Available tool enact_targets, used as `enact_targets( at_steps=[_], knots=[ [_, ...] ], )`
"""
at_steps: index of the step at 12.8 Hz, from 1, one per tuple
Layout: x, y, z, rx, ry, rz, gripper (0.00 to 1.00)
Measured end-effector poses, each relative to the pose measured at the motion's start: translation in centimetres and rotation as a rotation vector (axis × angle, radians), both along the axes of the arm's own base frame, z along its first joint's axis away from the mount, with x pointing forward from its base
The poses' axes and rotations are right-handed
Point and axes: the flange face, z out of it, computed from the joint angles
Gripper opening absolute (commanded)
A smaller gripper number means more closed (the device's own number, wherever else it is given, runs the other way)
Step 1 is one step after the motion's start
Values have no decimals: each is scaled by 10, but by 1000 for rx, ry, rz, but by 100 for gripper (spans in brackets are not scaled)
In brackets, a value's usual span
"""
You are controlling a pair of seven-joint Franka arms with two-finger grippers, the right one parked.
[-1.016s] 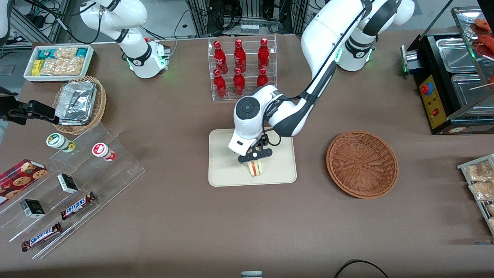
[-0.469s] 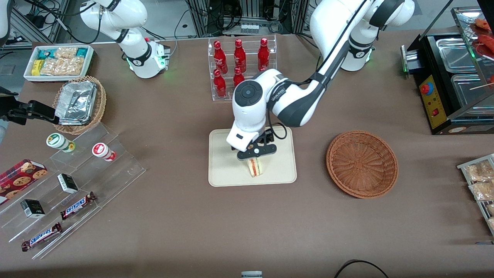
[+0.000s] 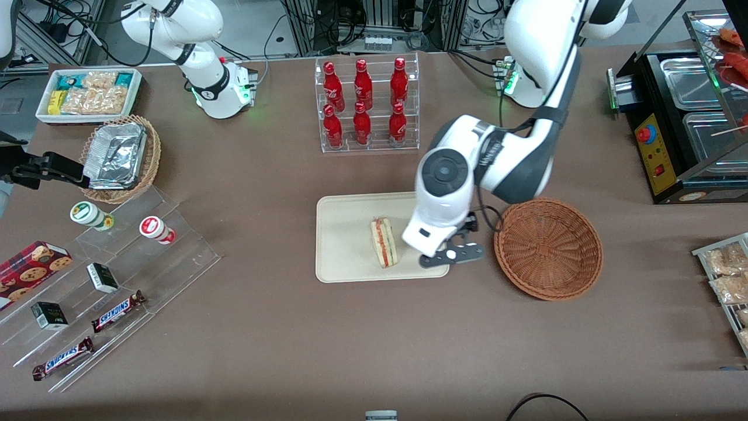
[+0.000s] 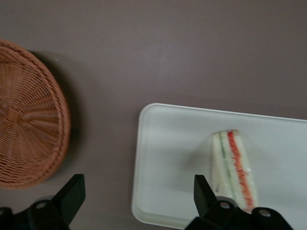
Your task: Place sandwich from basket to tray
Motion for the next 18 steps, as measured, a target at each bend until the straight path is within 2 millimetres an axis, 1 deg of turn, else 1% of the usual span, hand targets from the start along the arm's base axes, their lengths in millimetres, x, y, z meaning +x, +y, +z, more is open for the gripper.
enact_targets(
  at_steps=[2, 4, 5, 6, 9, 11, 12, 13, 16, 18],
  knots=[
    [14, 44, 8, -14, 19, -29, 100],
    [23, 85, 24, -28, 25, -60, 100],
    [25, 102, 32, -29, 33, -72, 100],
    [25, 112, 40, -30, 36, -76, 100],
    [18, 120, 67, -47, 24, -73, 100],
    [9, 130, 94, -66, 14, -67, 100],
    [7, 138, 105, -76, 7, -58, 100],
    [8, 152, 110, -91, 12, -44, 100],
    [18, 192, 107, -148, 42, -27, 100],
    [22, 217, 110, -170, 56, -60, 100]
  ],
)
